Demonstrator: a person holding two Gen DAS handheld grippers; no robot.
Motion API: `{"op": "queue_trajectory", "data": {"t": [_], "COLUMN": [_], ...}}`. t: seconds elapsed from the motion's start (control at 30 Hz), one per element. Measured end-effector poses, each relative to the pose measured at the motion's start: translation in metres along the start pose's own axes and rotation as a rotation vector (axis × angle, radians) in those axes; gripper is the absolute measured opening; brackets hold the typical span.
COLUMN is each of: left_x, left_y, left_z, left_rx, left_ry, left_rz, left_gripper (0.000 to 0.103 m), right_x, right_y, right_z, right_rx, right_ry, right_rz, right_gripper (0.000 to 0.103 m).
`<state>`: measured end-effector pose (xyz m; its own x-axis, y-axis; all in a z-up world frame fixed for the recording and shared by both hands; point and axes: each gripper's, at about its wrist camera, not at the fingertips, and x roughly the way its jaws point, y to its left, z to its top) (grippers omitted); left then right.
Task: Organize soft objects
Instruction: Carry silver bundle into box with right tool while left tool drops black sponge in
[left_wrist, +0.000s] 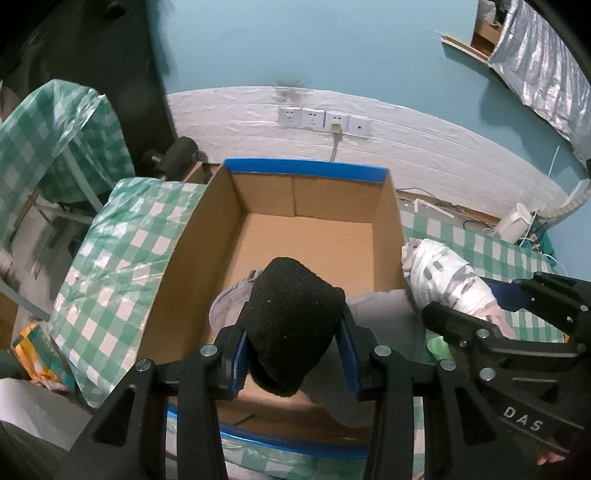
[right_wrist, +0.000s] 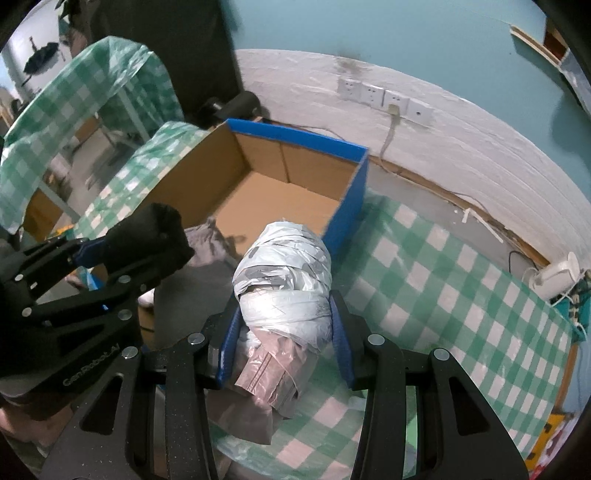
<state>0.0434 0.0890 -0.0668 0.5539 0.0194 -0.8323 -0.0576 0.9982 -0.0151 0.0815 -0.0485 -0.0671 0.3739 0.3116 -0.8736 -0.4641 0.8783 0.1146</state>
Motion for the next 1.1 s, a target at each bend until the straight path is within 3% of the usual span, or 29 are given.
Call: {"op": "queue_trajectory", "data": {"t": [0.6,0.7,0.77,0.8,0.87,1.1], "left_x": [0.022,0.024,0.026,0.026,0.025,0.025], "left_y": [0.059,0.063,0.065,0.066,0.067,0.067], "left_z": [-0.013,-0.014,-0.014,-0.014,-0.014,-0.011], "left_rx": [-0.101,-0.107,-0.107,-0.108,-0.111,-0.113], "left_ry": [0.088,0.092,0.093,0.091,0.081,0.077], "left_rz": [0.069,0.102,0.121,0.134,0.152,0.16], "left_gripper": [0.043,0.053,0.07,0.073,0.075,0.078], "right_x": [0.043,0.048,0.048,0.048,0.045,0.032], "right_y": [0.05,0.046,0.043,0.043,0.04,0.032], "right_z": [0.017,0.016,0.016,0.015,0.014,0.014], "right_rx": [-0.06,-0.041,-0.029,-0.028,-0.023,-0.013], "right_ry": [0.071,0.082,0.076,0.072,0.06,0.025], "right_rz": [0.043,0.03,0.025,0.023,0.017,0.016], "right_gripper": [0.047,0.054,0.062,0.067,0.072,0.073]}}
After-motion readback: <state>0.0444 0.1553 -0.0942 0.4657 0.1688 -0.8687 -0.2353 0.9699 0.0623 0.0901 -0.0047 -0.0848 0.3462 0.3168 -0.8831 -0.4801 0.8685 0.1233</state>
